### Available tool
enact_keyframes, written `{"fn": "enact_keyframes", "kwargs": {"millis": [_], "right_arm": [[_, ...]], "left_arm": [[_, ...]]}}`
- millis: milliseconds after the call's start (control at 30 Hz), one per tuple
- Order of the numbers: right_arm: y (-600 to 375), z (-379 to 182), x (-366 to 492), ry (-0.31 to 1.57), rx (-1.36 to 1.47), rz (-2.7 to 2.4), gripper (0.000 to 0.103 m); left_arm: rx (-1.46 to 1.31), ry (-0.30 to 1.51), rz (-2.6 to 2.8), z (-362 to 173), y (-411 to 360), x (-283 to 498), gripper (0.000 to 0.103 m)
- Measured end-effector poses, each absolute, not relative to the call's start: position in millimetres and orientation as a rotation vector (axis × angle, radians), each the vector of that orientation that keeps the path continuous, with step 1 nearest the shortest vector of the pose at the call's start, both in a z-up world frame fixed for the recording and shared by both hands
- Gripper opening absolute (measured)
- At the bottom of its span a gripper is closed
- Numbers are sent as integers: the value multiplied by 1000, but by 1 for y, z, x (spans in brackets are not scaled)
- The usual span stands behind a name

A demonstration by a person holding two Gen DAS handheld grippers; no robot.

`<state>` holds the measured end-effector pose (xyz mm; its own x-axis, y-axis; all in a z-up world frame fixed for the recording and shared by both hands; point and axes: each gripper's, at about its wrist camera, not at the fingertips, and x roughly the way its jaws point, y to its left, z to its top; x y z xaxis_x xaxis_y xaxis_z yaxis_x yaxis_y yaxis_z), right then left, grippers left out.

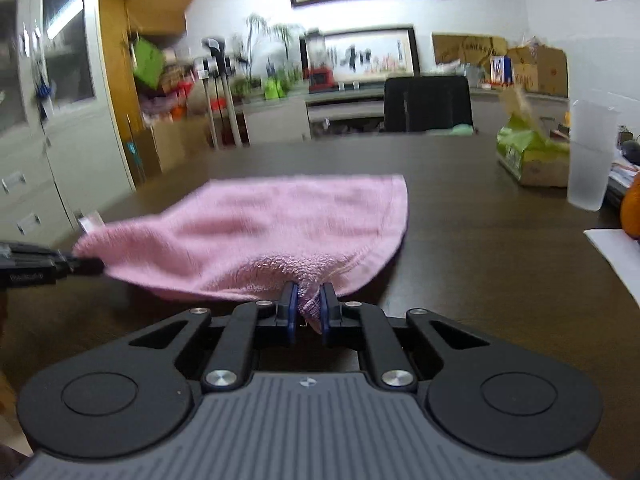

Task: Fold towel
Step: 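Grasp the labeled towel edge with the right gripper while the left gripper grasps it too, then lift the held edge with both grippers and carry it over the towel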

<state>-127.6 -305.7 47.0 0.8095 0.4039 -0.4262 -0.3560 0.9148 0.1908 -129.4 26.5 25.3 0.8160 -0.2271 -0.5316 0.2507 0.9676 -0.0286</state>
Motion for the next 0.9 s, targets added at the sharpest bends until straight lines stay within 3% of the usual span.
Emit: {"fn": "enact_keyframes", "kwargs": {"millis": [200, 400, 900], "right_arm": [[-321, 77, -145, 364, 175, 410, 12], [-320, 97, -100, 346, 208, 382, 12], [-306, 63, 43, 547, 184, 254, 12]], "left_arm": [[6, 511, -286, 52, 24, -133, 7], [-30, 542, -253, 68, 15, -77, 7], [-12, 658, -98, 41, 12, 61, 8]]}}
